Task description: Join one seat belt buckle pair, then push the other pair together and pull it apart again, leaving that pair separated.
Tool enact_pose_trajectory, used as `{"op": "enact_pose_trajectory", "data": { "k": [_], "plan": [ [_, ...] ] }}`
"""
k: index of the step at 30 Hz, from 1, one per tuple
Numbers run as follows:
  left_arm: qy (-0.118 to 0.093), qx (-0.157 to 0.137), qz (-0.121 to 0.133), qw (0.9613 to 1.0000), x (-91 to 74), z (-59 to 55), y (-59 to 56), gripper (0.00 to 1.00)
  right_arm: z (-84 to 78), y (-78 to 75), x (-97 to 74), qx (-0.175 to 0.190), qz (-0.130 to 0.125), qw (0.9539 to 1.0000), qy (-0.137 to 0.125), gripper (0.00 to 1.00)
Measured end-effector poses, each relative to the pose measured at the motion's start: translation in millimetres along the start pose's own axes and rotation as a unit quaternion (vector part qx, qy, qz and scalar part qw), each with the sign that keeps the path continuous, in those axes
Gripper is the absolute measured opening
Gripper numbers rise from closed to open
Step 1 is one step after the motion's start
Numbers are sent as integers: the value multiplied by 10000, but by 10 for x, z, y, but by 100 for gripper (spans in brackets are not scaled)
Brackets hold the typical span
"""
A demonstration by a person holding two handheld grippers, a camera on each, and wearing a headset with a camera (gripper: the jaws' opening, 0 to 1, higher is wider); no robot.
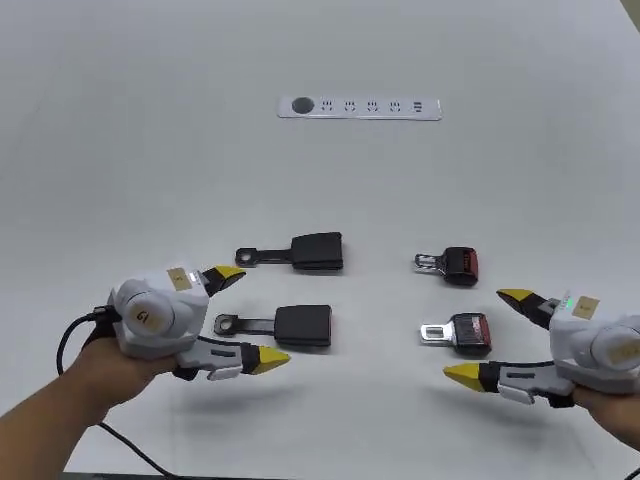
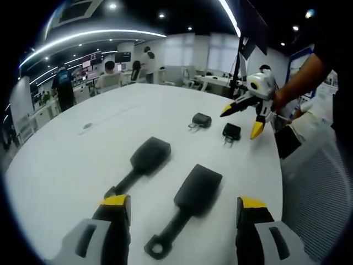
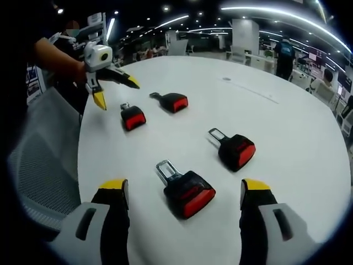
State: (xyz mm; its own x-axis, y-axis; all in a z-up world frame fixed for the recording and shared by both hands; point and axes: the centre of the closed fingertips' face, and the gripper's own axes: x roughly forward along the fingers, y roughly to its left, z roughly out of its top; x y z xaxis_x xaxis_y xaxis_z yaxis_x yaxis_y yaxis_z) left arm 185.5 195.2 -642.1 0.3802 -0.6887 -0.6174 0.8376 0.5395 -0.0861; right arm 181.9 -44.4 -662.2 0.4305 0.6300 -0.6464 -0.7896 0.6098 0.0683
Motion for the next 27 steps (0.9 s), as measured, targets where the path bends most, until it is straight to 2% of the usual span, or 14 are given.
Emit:
{"op": "enact_pose_trajectory", "data": {
  "k": [4,8,15,17,20,25,27],
  "plan": [
    [133,210,-272,9993,57,-10,-69,73,-37,-1,48,-75,195,9997,112,81],
    [238,304,-433,9983,117,-11,-114,72,-59,0,62,-197,341,9990,204,77],
    [473,597,-746,9943,232,-48,-193,69,-90,3,61,-358,645,9966,363,72],
    [544,707,-820,9926,268,-57,-207,67,-170,-32,50,-533,726,9942,592,67],
    [676,886,-918,9895,321,-108,-210,62,-180,-25,50,-574,859,9927,619,63],
    [856,1146,-1110,9835,393,-203,-215,54,-251,-24,68,-827,1086,9874,801,57],
    [827,1175,-1119,9833,390,-197,-210,53,-243,-30,85,-989,1092,9858,806,56]
  ]
}}
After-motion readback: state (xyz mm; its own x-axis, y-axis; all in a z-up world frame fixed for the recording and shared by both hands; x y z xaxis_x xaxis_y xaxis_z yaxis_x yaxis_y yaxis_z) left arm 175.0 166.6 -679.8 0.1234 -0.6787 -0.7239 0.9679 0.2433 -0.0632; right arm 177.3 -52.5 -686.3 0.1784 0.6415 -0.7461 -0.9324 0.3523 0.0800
